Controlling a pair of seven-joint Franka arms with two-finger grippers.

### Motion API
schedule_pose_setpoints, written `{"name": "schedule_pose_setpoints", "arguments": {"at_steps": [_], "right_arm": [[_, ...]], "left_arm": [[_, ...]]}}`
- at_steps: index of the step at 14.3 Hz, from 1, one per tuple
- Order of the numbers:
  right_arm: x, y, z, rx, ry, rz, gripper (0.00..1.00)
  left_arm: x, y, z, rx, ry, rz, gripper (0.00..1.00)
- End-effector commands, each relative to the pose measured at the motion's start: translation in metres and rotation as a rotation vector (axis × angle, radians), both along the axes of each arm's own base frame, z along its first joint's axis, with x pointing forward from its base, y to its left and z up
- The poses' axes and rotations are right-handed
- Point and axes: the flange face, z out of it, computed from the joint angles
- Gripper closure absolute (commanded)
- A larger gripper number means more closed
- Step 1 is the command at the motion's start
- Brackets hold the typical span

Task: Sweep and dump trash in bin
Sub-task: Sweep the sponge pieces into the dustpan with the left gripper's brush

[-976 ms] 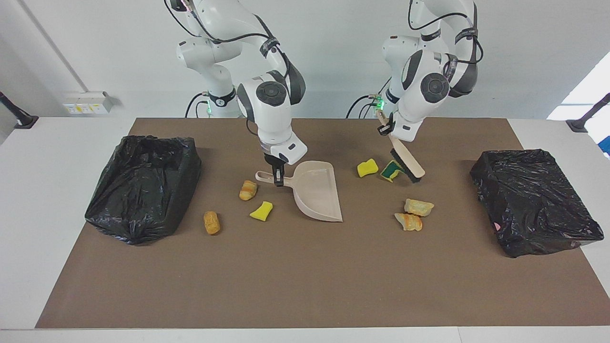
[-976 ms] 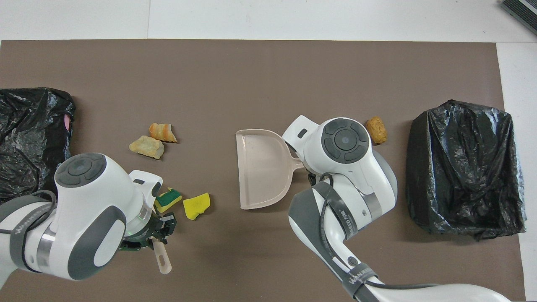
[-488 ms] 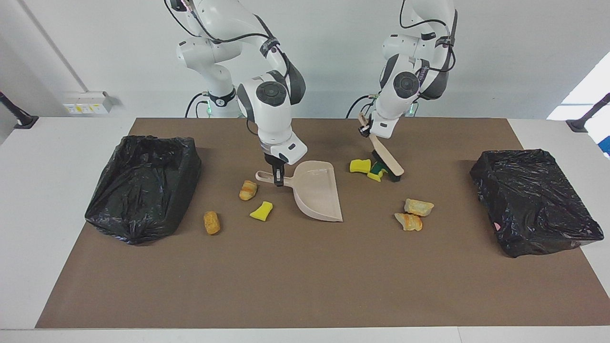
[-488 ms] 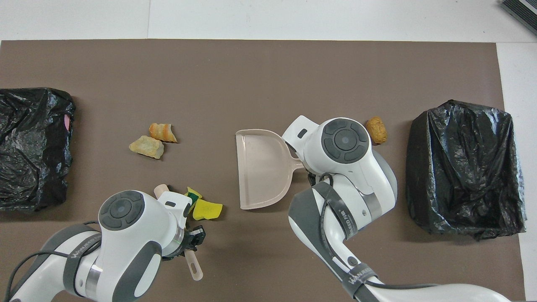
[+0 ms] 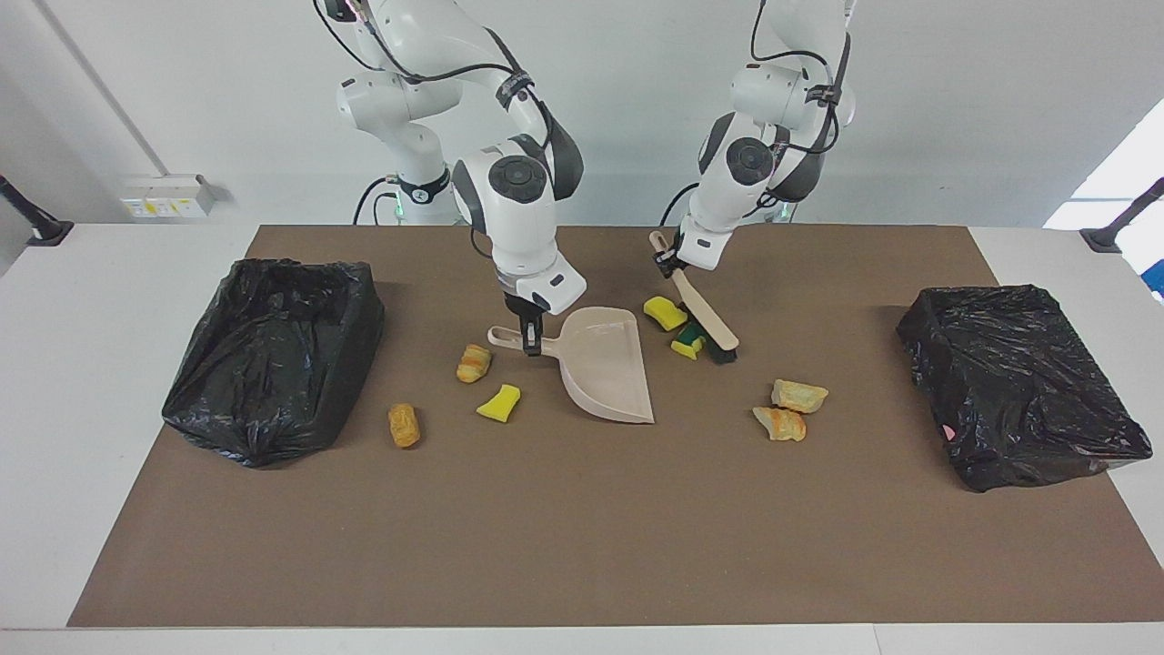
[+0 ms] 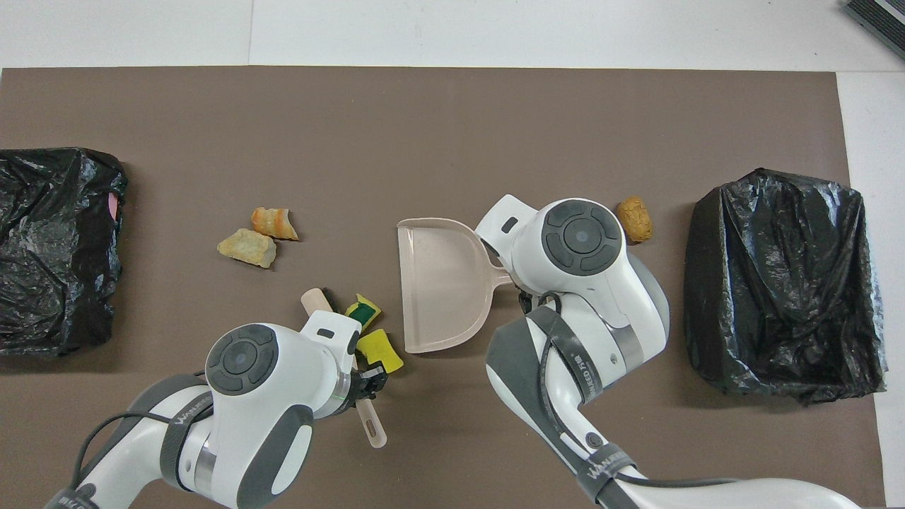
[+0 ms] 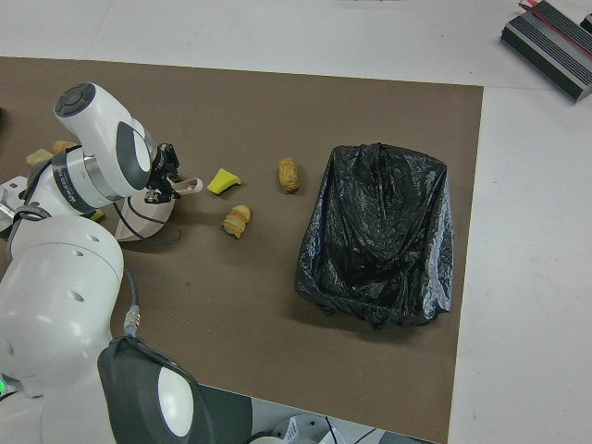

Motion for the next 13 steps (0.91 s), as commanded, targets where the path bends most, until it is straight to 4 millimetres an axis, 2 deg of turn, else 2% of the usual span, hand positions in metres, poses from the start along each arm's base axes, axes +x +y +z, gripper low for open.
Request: {"name": "schedule_pose_setpoints", "arguments": {"at_steps": [1, 3, 6, 8, 10, 13], "right_arm": [[-0.007, 0.004, -0.003, 0.026, 0.000, -0.024, 1.00], [-0.007, 0.004, -0.003, 0.026, 0.000, -0.025, 1.00], [-0.008, 0.004, -0.003, 0.026, 0.000, -0.028, 1.00], [-0.008, 0.004, -0.003, 0.026, 0.000, -0.028, 1.00], [-0.008, 0.005, -0.003, 0.026, 0.000, -0.027, 1.00], [-0.007, 0.004, -0.003, 0.026, 0.000, -0.030, 1.00]], "left_arm": [[0.038, -0.028, 0.008, -0.067, -0.052, -0.009, 1.00], [0.061, -0.035, 0.018, -0.105, -0.065, 0.022, 1.00], [0.074, -0.036, 0.023, -0.115, -0.073, 0.034, 1.00], [0.064, -0.037, 0.020, -0.112, -0.052, -0.032, 1.00], [0.053, -0.031, 0.017, -0.121, 0.008, -0.213, 1.00], [0.039, -0.025, 0.019, -0.117, 0.092, -0.378, 1.00]]}}
